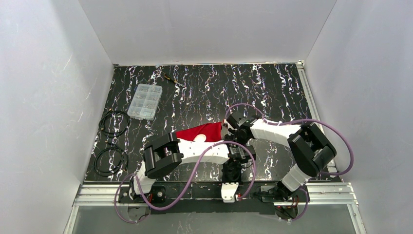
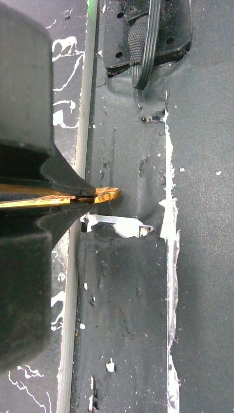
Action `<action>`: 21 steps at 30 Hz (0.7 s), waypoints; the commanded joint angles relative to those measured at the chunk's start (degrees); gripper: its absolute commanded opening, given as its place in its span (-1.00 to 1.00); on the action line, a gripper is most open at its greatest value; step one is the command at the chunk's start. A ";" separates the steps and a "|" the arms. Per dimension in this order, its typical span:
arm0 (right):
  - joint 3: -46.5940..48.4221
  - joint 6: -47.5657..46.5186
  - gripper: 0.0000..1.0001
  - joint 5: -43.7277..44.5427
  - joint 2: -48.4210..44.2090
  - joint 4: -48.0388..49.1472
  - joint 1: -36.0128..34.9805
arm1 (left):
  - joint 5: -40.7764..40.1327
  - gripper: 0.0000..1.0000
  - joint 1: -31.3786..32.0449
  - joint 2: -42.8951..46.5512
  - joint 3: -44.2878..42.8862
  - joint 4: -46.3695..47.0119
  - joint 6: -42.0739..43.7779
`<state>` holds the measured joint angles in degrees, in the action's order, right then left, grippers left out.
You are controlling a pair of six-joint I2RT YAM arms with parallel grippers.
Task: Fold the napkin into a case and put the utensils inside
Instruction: Pick up the knife from the corner of the board.
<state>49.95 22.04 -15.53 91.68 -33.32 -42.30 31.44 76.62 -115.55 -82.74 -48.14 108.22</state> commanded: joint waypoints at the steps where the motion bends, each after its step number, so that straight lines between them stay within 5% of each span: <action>1: -1.11 0.26 -0.51 3.69 -0.45 -1.21 -0.37 | -1.80 -1.00 0.37 -1.79 -0.31 -3.44 1.81; 5: -2.03 0.95 -0.97 5.97 -1.96 -1.22 -0.32 | -2.85 -1.00 0.46 -1.62 -0.53 -3.45 2.07; 9: -3.51 2.48 -0.97 7.61 -4.36 -0.41 -0.38 | -4.02 -1.00 0.46 -0.43 0.22 -1.34 -0.60; 13: -6.00 4.35 -0.97 8.28 -7.81 1.50 -0.34 | -4.72 -0.70 0.46 3.01 4.03 4.55 -5.43; 16: -7.32 5.75 -0.97 8.79 -9.59 2.94 -0.32 | -6.47 -0.20 0.46 6.03 6.91 7.78 -8.56; 21: -10.24 7.44 -0.97 8.91 -11.21 7.31 -0.37 | -7.55 -0.09 -1.19 12.55 10.89 11.18 -14.94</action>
<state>42.39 30.17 -9.93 82.32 -28.40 -42.41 26.33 77.12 -110.59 -75.00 -37.04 99.74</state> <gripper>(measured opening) 0.050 0.451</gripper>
